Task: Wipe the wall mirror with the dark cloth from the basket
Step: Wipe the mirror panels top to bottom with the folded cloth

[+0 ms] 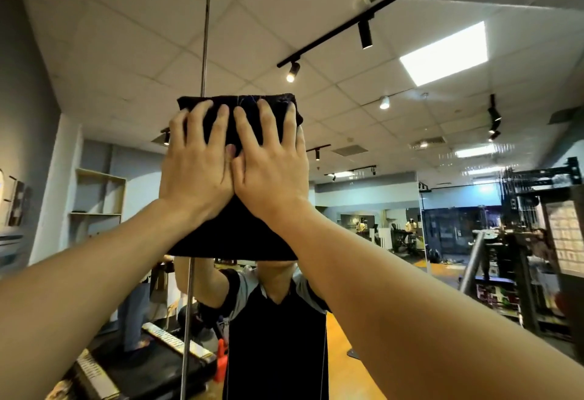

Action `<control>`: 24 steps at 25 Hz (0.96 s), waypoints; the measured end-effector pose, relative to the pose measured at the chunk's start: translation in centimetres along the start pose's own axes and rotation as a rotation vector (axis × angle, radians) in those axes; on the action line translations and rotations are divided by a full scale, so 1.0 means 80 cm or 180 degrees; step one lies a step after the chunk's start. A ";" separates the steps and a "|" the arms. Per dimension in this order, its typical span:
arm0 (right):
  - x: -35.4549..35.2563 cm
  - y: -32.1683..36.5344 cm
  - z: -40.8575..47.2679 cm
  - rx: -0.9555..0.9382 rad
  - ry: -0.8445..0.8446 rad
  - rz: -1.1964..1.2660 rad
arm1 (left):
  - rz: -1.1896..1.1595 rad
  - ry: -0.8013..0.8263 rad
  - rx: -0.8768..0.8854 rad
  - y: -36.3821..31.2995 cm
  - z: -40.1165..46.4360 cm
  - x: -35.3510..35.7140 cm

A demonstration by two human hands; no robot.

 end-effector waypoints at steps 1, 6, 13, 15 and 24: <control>-0.001 -0.003 -0.001 -0.0037 -0.0004 -0.0011 | -0.0007 -0.0009 -0.0010 -0.004 -0.001 0.001; -0.009 -0.033 -0.006 -0.0129 -0.0026 -0.0005 | -0.0038 -0.0041 -0.0025 -0.038 0.000 0.010; -0.026 -0.085 -0.009 -0.0138 -0.0101 -0.0020 | -0.0090 -0.0044 -0.0048 -0.091 0.010 0.024; -0.031 -0.101 -0.008 -0.0114 -0.0129 -0.0017 | -0.0125 -0.0006 -0.0039 -0.105 0.014 0.029; -0.068 -0.218 -0.010 -0.0056 -0.0136 -0.0171 | -0.0204 -0.0044 0.0145 -0.222 0.044 0.058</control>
Point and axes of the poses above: each hand's wrist, its own z-axis towards the middle knuckle, its own x-axis out of the palm, y = z × x, the point moved 8 cm from there along z, towards the middle knuckle, and after that the axes turned 6 degrees about x, right-handed, at the moved point
